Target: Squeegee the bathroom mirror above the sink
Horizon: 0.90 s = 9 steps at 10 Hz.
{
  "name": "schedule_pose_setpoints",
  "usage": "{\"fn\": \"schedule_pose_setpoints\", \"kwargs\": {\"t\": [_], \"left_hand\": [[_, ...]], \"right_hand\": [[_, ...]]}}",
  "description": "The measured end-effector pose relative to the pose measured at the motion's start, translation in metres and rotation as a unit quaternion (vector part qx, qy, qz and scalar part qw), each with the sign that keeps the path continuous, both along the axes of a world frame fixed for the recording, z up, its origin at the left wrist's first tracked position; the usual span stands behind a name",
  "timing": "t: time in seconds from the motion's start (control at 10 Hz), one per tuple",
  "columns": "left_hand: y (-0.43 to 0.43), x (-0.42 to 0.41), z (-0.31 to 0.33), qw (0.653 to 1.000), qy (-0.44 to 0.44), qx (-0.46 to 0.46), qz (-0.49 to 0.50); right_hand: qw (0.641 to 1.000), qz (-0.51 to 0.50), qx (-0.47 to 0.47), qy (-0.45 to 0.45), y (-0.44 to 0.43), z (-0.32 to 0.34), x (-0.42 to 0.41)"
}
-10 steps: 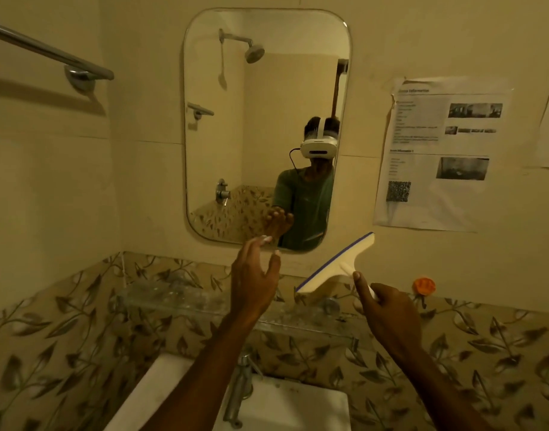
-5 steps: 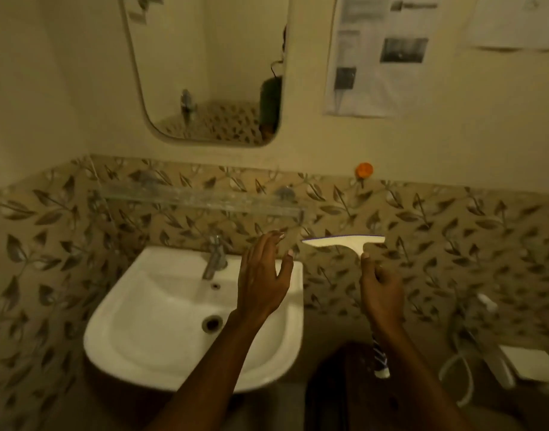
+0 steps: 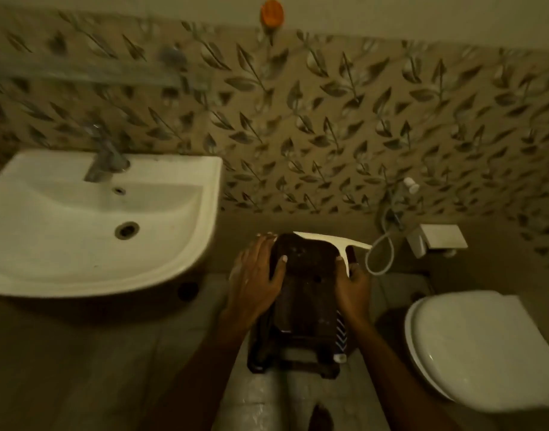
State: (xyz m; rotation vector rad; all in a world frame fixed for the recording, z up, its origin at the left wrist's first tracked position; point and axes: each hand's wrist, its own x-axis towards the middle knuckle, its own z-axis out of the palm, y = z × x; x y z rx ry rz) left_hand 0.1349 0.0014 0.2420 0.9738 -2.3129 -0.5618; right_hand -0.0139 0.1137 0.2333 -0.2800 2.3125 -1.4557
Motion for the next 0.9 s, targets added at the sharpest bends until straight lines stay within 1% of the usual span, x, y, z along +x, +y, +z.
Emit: {"fn": "schedule_pose_setpoints", "kwargs": {"t": [0.1, 0.2, 0.3, 0.4, 0.5, 0.7, 0.8, 0.9], "left_hand": [[0.021, -0.039, -0.036, 0.999, -0.026, 0.036, -0.002], [0.032, -0.077, -0.073, 0.997, -0.043, 0.069, -0.008], [0.032, -0.101, -0.112, 0.994, -0.087, 0.058, -0.033], [0.022, -0.118, -0.148, 0.991, -0.119, 0.058, -0.036], [0.008, -0.136, -0.182, 0.989, -0.127, 0.073, -0.026], [-0.002, -0.156, -0.228, 0.986, -0.133, 0.098, -0.011], [-0.002, -0.161, -0.229, 0.985, -0.144, 0.095, -0.010], [-0.004, -0.167, -0.221, 0.985, -0.135, 0.104, -0.011]], "right_hand": [[0.997, 0.029, 0.064, -0.023, 0.012, -0.040, -0.037], [0.991, 0.071, 0.110, -0.004, 0.012, -0.080, -0.074], [0.983, 0.105, 0.148, 0.010, 0.000, -0.122, -0.104], [0.976, 0.130, 0.176, -0.003, -0.018, -0.164, -0.126], [0.971, 0.133, 0.199, -0.011, -0.036, -0.200, -0.143], [0.967, 0.138, 0.213, -0.009, -0.058, -0.243, -0.158], [0.963, 0.150, 0.224, -0.022, -0.059, -0.243, -0.161], [0.968, 0.136, 0.208, -0.026, -0.058, -0.239, -0.162]]}}
